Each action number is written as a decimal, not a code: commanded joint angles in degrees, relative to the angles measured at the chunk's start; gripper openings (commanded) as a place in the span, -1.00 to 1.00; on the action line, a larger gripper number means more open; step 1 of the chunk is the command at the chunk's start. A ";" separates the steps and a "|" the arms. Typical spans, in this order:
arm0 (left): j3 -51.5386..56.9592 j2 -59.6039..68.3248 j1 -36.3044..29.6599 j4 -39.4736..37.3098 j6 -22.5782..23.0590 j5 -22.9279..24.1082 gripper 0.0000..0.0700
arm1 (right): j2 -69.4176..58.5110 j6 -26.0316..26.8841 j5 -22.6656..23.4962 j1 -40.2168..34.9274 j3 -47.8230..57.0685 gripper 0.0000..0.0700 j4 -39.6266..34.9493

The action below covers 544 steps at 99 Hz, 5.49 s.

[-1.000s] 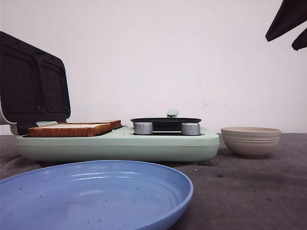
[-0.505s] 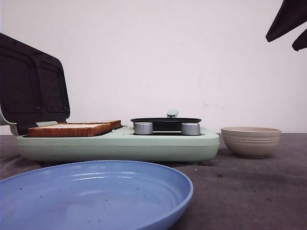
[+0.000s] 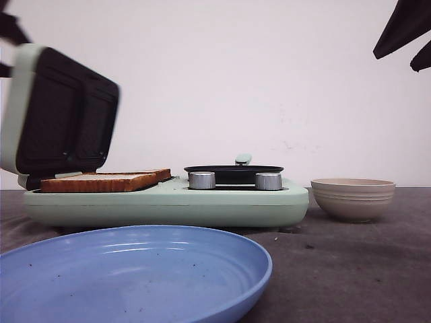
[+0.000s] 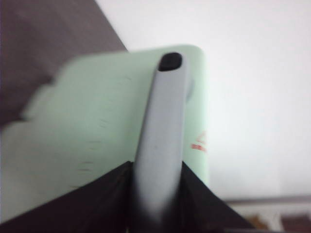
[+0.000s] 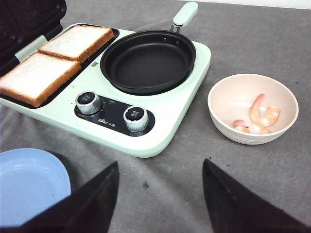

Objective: Make breakfast with bread and shrimp
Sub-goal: 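Push the press lid down over the bread with the left gripper, then lift the left gripper away from the closed press, then lower the right gripper into the beige shrimp bowl and grip its rim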

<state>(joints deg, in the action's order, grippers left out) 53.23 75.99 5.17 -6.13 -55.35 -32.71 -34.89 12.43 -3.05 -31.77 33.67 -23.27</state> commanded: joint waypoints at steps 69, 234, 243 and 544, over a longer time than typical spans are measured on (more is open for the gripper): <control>0.79 11.15 -28.28 3.56 23.85 29.99 0.12 | -0.24 0.26 0.04 -0.33 0.39 -0.08 -1.84; 4.81 -34.34 -21.94 26.73 58.51 43.43 0.44 | -16.22 7.74 16.68 20.28 10.23 -0.04 3.45; 4.48 -35.15 -21.94 26.80 58.55 43.43 0.44 | -22.18 7.76 19.58 23.74 14.49 -0.02 2.80; 1.55 -37.40 -21.94 25.88 57.27 41.83 0.44 | -68.48 7.48 25.55 32.63 30.88 -0.01 3.19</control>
<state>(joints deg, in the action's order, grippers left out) 54.24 38.30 -16.71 20.34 2.02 9.19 -102.15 18.15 22.46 0.40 63.64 -21.19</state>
